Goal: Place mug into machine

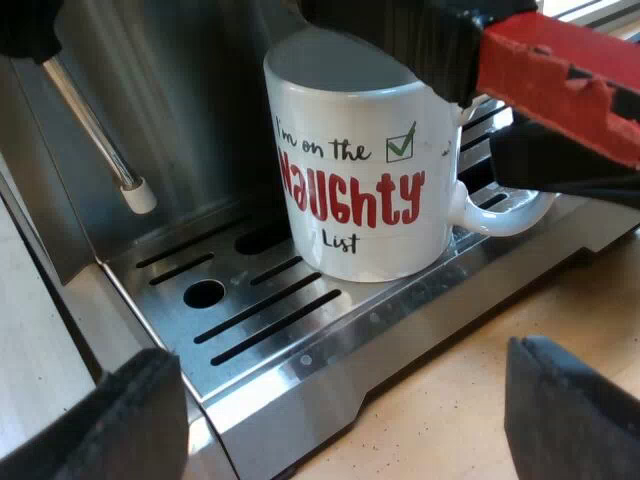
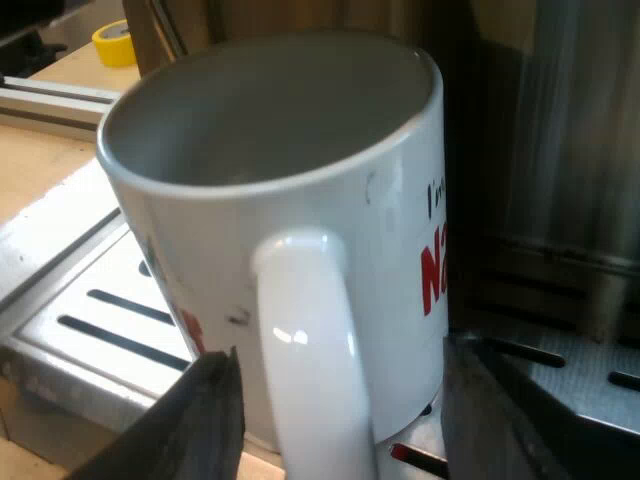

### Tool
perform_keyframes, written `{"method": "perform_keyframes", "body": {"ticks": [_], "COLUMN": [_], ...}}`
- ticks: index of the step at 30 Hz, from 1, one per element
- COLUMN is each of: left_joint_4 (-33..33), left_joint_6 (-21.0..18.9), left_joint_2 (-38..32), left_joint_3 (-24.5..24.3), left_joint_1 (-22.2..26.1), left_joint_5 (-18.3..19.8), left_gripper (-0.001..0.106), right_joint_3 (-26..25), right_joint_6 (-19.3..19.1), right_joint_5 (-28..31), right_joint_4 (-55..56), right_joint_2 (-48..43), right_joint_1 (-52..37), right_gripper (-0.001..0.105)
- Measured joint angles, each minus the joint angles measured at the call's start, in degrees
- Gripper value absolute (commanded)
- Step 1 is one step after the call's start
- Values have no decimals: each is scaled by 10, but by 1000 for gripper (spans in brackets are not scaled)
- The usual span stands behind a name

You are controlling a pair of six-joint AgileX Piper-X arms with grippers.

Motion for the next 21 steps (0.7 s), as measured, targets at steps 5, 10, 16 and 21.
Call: {"method": "perform_keyframes", "body": {"ticks": [5,10,16,21], "left_joint_4": [0,0,0,0], "left_joint_6": [0,0,0,0], "left_joint_2": [0,0,0,0], "left_joint_3": [0,0,0,0], "left_joint_1": [0,0,0,0], "left_joint_5": [0,0,0,0], "left_gripper": [67,67,67,67], "right_joint_3": [0,-16,-66,-92], "right_joint_6": [0,0,0,0], "right_joint_5": [0,8,22,29], "right_joint_4": [-62,-78,-79,-79], "right_joint_2": [40,67,102,123], "right_joint_1": [0,0,1,1], "right_gripper": [47,47,47,47]}}
